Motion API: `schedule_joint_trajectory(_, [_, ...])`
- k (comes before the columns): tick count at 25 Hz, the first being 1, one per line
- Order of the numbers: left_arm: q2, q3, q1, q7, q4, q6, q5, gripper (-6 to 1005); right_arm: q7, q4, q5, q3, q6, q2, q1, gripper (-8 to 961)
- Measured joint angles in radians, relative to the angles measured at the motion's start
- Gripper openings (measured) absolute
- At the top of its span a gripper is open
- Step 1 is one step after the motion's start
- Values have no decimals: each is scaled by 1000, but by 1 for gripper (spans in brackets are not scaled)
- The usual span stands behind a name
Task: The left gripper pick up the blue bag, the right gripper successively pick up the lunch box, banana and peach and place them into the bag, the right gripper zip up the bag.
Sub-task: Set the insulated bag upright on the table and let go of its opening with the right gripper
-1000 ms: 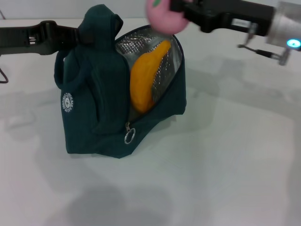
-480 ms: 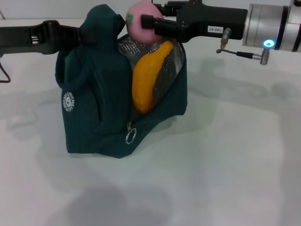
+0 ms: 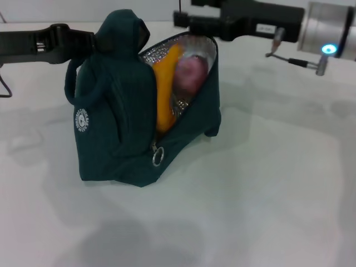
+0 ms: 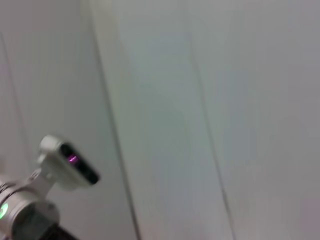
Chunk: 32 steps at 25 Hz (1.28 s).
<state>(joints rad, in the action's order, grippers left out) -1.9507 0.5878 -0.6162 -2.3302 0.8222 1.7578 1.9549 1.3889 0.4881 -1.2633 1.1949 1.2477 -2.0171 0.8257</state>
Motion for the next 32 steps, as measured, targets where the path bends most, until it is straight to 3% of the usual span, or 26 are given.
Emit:
schedule_joint_trajectory(4, [3,-4,5,0,0,0,-1,40,121,103,33,-1,-19,4,-125,771])
schedule_joint_trajectory(6, [2,-3,4,0,0,0,0,40,242,140,34,-2,-41,7,-204,769])
schedule_joint_trajectory(9, [0,1,2,-1,0,0,1,40,336,125,29,1,-54,11,-231,767])
schedule_joint_trajectory(13, [-3,2,-11,-2,-11,0,4,40,406,23,26,6,-60,12,-203,763])
schedule_joint_trajectory(20, [-6,3,-16,-1,-15,0,5,40,441,-129,8,21,-100,7,-74,757])
schedule_joint_trajectory(28, [-7,4,-19,2,-15,0,6,40,487,-104,-99,75,-167,2,-54,750])
schedule_joint_trajectory(32, [-7,4,-21,3,-17,0,8,41,459,-45,-100,76,-155,-6,-87,609])
